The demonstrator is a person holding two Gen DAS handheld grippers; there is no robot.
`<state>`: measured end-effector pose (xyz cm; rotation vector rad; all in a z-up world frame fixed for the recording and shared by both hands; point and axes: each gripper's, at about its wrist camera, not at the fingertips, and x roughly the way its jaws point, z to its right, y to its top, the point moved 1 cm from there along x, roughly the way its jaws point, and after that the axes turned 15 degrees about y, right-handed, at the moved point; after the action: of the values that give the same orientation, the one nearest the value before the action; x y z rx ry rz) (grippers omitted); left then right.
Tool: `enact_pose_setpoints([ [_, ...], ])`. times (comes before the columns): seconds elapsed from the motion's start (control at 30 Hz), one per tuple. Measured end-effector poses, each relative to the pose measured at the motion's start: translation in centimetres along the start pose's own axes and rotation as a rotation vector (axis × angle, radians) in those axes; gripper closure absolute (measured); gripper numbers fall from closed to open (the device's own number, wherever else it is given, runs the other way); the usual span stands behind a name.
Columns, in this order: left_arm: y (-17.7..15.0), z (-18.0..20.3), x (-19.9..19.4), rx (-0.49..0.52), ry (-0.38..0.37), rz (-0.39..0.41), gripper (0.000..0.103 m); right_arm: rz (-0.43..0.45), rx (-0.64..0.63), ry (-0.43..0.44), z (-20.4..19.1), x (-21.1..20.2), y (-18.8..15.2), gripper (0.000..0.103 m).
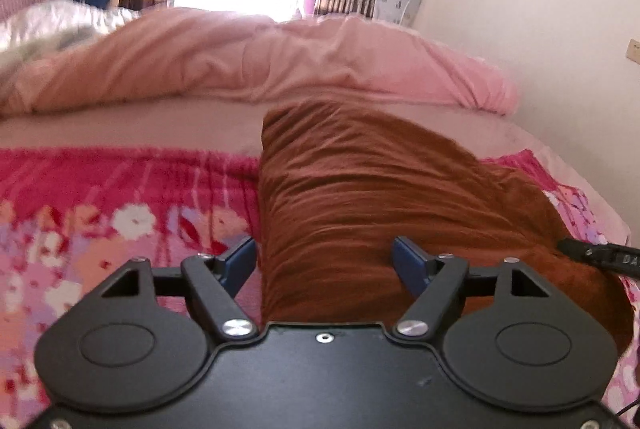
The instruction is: Fold large clothes
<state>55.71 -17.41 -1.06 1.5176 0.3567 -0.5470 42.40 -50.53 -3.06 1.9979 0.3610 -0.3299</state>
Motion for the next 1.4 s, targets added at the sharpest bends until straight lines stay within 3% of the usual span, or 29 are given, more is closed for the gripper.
enact_pose_setpoints([
  [0.1, -0.8, -0.2, -3.7, 0.022, -0.024, 0.061, 0.027, 0.054, -0.131, -0.032, -2.8, -3.6, -0.1, 0.073],
  [0.27, -3.4, -0.1, -8.1, 0.025, -0.091, 0.078, 0.027, 0.085, -0.280, -0.049, -6.9, -7.6, -2.4, 0.074],
  [0.5, -5.7, 1.2, -7.7, 0.049, -0.096, 0.026, 0.027, 0.073, -0.327, -0.037, -9.1, -8.3, -5.0, 0.077],
  [0.63, -7.0, 1.2, -5.7, 0.037, -0.087, -0.046, 0.024, 0.043, -0.302, -0.056, -8.7, -7.2, -5.8, 0.079],
  [1.0, -8.3, 0.9, -3.8, 0.051, -0.078, -0.038, 0.015, -0.002, -0.232, -0.062, -6.2, -5.0, -8.0, 0.089],
  [1.17, -7.8, 0.5, -5.2, 0.042, -0.089, -0.048, 0.018, 0.003, -0.216, -0.057, -6.3, -5.4, -8.3, 0.090],
  [1.33, -6.4, -0.8, -8.4, 0.021, -0.090, 0.051, 0.021, 0.085, -0.208, -0.036, -7.1, -8.2, -7.2, 0.089],
  [1.4, -5.9, -1.1, -8.6, 0.009, -0.114, 0.053, 0.021, 0.110, -0.209, -0.046, -7.3, -8.8, -7.0, 0.088],
])
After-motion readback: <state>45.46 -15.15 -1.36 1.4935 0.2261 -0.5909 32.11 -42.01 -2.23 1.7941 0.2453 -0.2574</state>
